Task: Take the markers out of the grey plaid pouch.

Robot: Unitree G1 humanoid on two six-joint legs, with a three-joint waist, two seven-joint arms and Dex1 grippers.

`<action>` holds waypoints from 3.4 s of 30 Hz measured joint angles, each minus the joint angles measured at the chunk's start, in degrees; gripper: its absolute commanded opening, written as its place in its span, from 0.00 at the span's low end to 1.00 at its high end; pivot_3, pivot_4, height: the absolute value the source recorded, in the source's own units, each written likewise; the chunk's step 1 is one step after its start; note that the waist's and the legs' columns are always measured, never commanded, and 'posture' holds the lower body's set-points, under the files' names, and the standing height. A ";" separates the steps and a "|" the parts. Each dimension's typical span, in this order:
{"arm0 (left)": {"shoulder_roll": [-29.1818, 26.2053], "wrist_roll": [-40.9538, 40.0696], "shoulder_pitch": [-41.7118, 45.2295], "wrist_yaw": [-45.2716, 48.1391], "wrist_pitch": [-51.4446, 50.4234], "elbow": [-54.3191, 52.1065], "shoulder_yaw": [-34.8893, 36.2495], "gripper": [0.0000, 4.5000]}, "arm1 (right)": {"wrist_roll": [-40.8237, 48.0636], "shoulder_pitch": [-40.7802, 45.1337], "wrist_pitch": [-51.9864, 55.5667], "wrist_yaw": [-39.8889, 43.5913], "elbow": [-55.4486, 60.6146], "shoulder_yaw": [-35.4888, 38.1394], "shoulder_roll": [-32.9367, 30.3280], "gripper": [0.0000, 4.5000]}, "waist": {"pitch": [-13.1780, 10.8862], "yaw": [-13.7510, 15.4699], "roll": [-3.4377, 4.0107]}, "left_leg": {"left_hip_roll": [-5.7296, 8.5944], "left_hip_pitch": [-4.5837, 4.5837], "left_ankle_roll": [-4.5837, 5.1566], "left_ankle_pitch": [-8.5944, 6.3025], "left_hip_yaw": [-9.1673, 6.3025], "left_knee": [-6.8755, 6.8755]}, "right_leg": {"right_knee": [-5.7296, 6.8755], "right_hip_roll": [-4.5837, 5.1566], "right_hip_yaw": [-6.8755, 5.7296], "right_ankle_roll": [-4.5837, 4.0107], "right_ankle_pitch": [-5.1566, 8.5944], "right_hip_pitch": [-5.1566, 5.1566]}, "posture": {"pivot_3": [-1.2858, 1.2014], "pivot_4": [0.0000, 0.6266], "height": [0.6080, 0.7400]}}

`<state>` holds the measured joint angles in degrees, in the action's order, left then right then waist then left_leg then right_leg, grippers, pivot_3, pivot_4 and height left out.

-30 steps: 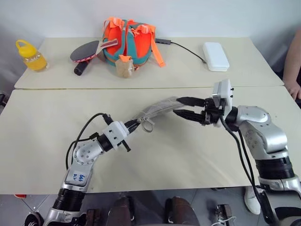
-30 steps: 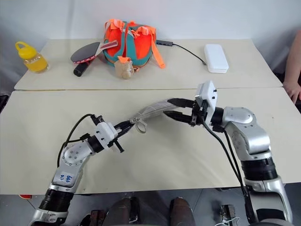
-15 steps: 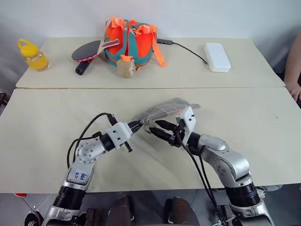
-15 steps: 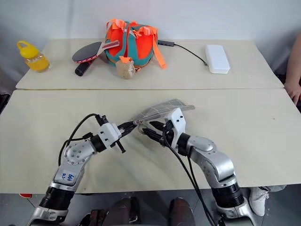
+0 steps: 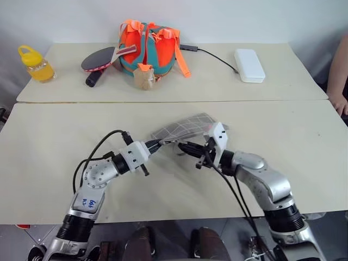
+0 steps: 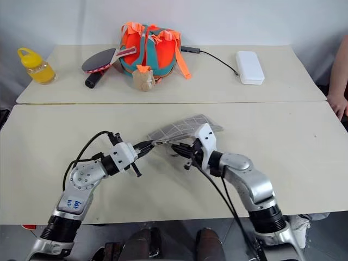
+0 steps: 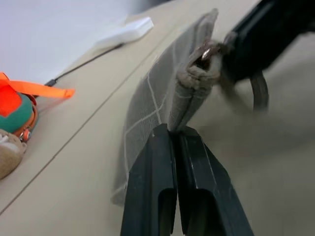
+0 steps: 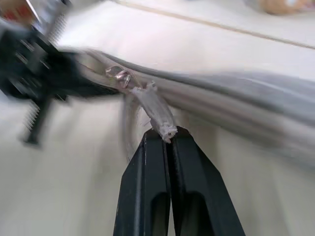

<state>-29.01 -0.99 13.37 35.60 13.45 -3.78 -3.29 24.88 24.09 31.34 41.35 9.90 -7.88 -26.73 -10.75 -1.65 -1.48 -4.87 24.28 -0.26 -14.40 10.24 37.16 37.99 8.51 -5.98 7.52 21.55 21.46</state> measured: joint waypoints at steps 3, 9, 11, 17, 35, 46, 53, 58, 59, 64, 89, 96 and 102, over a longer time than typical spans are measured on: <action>-3.93 -2.40 -0.04 2.58 2.54 0.74 3.12 0.00 | -1.73 1.50 -3.28 4.80 -3.98 2.13 -6.35 0.01 | 0.00 0.02 0.00 | 0.00 0.00 0.00 0.00 0.01 -0.01 | -0.04 0.00 0.00 0.00 0.00 -0.01 | 0.52 0.24 1.00; -7.06 -5.91 -0.51 6.37 6.57 5.66 5.95 0.00 | -5.88 4.06 -11.75 10.95 -15.67 4.54 -13.63 0.01 | 0.00 0.03 0.00 | 0.00 -0.01 0.00 0.00 0.06 -0.02 | -0.05 0.01 0.00 0.00 0.00 -0.01 | 0.52 0.24 1.00; -7.04 -6.37 -0.42 6.51 7.26 6.48 6.07 0.00 | -6.58 4.57 -14.59 12.48 -17.65 4.49 -13.73 0.01 | 0.00 -0.12 0.00 | -0.01 -0.01 0.00 0.00 0.08 -0.02 | -0.03 0.00 0.01 0.00 0.00 0.02 | 0.52 0.24 1.00; -6.52 -6.68 -0.41 6.33 7.08 6.57 6.49 0.00 | -5.24 3.55 -14.49 14.32 -14.85 4.57 -12.33 0.21 | 0.00 0.02 0.00 | -0.01 -0.01 0.00 0.00 0.08 -0.02 | -0.02 0.01 0.01 0.00 0.00 0.02 | 0.52 0.24 1.00; -2.82 -7.85 1.78 5.20 3.38 6.50 6.74 0.00 | -4.75 7.41 -15.17 16.70 -0.78 1.76 -9.70 0.01 | 0.00 0.15 0.00 | 0.01 0.01 -0.01 -0.02 0.06 0.00 | -0.03 0.02 0.00 0.01 0.00 0.01 | 0.52 0.24 1.00; -0.98 -7.66 1.89 5.07 2.21 5.92 5.57 0.00 | -20.30 8.55 -30.43 11.39 -10.95 -3.40 -6.68 0.01 | 0.00 -0.08 0.00 | 0.00 0.00 -0.02 -0.01 0.07 0.05 | 0.03 0.01 0.00 0.01 0.00 0.01 | 0.52 0.24 1.00; 1.39 -7.62 2.35 4.87 -1.32 2.25 2.84 0.00 | -34.34 13.96 -41.84 7.50 -18.32 -9.14 -7.17 0.01 | -0.01 -0.20 0.00 | 0.00 0.00 -0.03 0.00 0.09 0.09 | 0.07 0.01 0.03 0.01 0.00 0.03 | 0.52 0.24 1.00; 2.83 -7.50 3.58 4.44 -3.51 0.19 1.08 0.00 | -38.48 17.06 -44.93 6.46 -21.51 -9.77 -7.52 0.21 | 0.00 -0.10 0.00 | -0.01 0.00 -0.03 0.00 0.07 0.07 | 0.06 0.01 0.02 0.01 0.00 0.02 | 0.52 0.24 1.00; 3.07 -7.49 3.61 4.30 -3.53 0.11 1.03 0.00 | -38.59 17.06 -44.98 6.46 -21.81 -9.77 -7.52 0.29 | -0.01 -0.12 0.00 | -0.01 0.00 -0.03 0.00 0.08 0.07 | 0.05 0.01 0.02 0.01 0.00 0.02 | 0.52 0.24 1.00; 3.34 -7.46 3.61 4.09 -4.33 0.05 0.51 0.00 | -39.66 17.33 -45.35 6.73 -21.93 -9.77 -8.31 0.68 | -0.01 -0.11 0.00 | -0.01 0.00 -0.03 0.00 0.08 0.08 | 0.05 0.01 0.02 0.01 0.00 0.01 | 0.52 0.24 1.00; 5.79 -23.12 5.36 5.96 -28.64 -6.50 0.54 0.00 | -36.01 27.42 -40.55 26.69 -17.03 -9.86 -16.07 0.44 | -0.01 -0.09 0.02 | -0.02 0.00 -0.02 0.00 0.04 0.11 | 0.05 -0.01 0.02 0.01 0.00 -0.02 | 0.52 0.24 1.00; 8.15 -30.31 6.31 6.51 -40.49 -10.57 -0.84 0.00 | -32.54 28.37 -26.96 39.80 -14.36 -12.94 -16.73 0.44 | -0.02 0.02 0.03 | 0.00 0.00 -0.02 -0.01 0.01 0.13 | 0.05 0.00 0.02 0.01 0.00 -0.03 | 0.52 0.24 1.00; 9.90 -31.15 4.75 5.71 -43.06 -11.17 -0.71 0.00 | -33.48 28.15 -23.66 40.53 -12.82 -15.88 -15.06 0.44 | -0.02 -0.09 0.03 | -0.01 -0.01 -0.02 0.00 0.01 0.15 | 0.05 -0.01 0.02 0.01 0.00 -0.03 | 0.52 0.24 1.00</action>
<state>-19.11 -32.14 18.11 41.31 -29.60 -14.96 -3.99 -8.60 52.23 7.68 81.88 -2.92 -23.76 -41.79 -10.77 -1.74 -1.46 -4.89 24.27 -0.29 -14.40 10.25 37.31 38.04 8.50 -5.96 7.53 21.55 21.42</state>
